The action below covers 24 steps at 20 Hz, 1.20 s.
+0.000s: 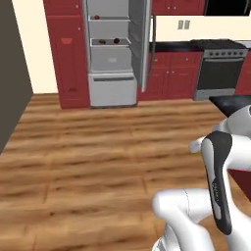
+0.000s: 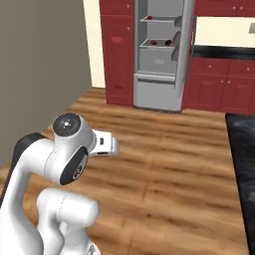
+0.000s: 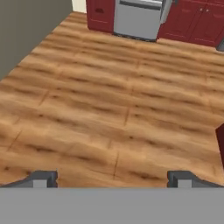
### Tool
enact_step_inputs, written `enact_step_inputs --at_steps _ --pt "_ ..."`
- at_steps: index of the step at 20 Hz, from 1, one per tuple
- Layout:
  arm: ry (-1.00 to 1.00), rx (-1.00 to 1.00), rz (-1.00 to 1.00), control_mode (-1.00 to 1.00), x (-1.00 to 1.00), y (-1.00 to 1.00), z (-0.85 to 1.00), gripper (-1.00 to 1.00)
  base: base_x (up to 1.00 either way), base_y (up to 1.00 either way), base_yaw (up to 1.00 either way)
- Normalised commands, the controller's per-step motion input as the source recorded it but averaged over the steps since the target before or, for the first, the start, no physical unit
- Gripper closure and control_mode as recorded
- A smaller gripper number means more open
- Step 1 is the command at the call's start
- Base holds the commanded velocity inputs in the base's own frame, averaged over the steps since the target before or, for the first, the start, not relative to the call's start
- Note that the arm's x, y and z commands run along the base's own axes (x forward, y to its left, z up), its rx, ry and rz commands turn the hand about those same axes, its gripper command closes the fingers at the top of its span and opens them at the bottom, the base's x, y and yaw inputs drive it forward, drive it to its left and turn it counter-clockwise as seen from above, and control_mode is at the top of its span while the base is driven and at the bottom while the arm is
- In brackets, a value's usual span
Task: Gather the bell pepper and lemon wedge from the fridge and place them on a tray on the dining counter. Then gather the steak and chicken drumstick from the fridge and place them on the other tray.
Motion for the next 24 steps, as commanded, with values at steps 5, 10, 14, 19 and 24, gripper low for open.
enact_step_inputs --at_steps 5,10,14,19,24 --pt "0.0 0.0 0.0 1.0 0.0 0.0 0.0 -1.0 1.0 0.27 -0.11" --pt "0.0 0.0 0.0 1.0 0.0 0.0 0.0 -1.0 1.0 0.56 -0.11" --pt "0.0 0.0 0.0 1.0 0.0 0.0 0.0 -1.0 1.0 0.47 -0.1" --pt "0.0 0.0 0.0 1.0 0.0 0.0 0.0 -1.0 1.0 0.3 -0.05" --pt "0.0 0.0 0.0 1.0 0.0 0.0 0.0 -1.0 1.0 0.18 -0.01"
